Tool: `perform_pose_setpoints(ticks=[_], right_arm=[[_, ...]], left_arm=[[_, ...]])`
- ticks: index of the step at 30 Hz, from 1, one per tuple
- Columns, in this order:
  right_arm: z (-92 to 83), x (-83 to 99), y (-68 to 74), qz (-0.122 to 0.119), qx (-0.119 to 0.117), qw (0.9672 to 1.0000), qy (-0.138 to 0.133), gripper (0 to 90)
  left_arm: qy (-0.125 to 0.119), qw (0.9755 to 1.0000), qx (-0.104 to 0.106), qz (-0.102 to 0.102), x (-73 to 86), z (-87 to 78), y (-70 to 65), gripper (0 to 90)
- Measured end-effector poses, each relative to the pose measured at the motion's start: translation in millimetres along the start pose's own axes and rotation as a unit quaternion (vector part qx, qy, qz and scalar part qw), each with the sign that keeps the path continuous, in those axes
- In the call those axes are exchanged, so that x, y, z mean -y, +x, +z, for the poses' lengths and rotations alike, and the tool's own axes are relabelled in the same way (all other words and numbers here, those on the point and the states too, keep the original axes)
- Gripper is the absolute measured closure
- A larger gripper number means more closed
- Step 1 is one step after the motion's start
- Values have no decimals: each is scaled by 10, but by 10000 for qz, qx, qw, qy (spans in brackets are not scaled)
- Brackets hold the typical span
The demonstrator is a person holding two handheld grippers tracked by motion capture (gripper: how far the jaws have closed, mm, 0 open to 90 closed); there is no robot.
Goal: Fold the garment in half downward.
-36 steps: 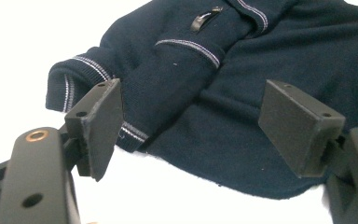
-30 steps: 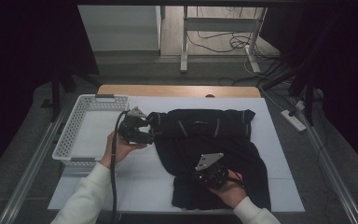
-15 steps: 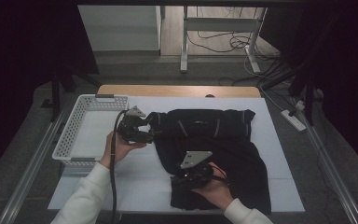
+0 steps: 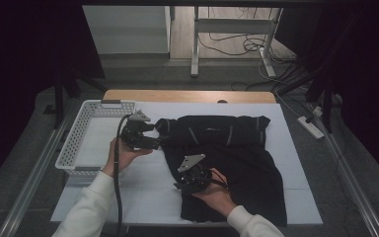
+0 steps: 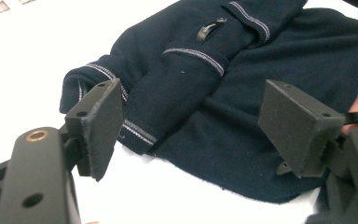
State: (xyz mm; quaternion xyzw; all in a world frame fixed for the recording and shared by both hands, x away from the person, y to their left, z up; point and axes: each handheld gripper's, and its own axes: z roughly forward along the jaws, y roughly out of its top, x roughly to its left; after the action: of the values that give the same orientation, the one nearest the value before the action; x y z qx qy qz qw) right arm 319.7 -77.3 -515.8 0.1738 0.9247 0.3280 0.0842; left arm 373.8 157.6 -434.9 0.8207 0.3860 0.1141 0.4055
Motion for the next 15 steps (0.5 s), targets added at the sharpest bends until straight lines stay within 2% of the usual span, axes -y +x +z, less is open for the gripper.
perform_pose_setpoints(ticks=[3,7,9,11,13,15], right_arm=[[27,18,-36,63,8,9999,78,458],[73,27,-34,-47,130,9997,183,477],[79,16,-29,-89,136,9997,187,532],[88,12,-23,-127,105,9998,130,668],[98,-11,-20,-236,116,9995,162,766],[110,-47,-20,-289,141,9992,242,816]], left_arm=[[-11,10000,-6,-20,3,-4,8,231],[-15,10000,-30,-10,2,-6,4,231],[8,10000,-32,-5,3,2,3,231],[27,10000,-34,2,5,8,5,231],[23,10000,-40,-4,5,4,8,231],[-5,10000,-39,-8,4,-8,11,231]])
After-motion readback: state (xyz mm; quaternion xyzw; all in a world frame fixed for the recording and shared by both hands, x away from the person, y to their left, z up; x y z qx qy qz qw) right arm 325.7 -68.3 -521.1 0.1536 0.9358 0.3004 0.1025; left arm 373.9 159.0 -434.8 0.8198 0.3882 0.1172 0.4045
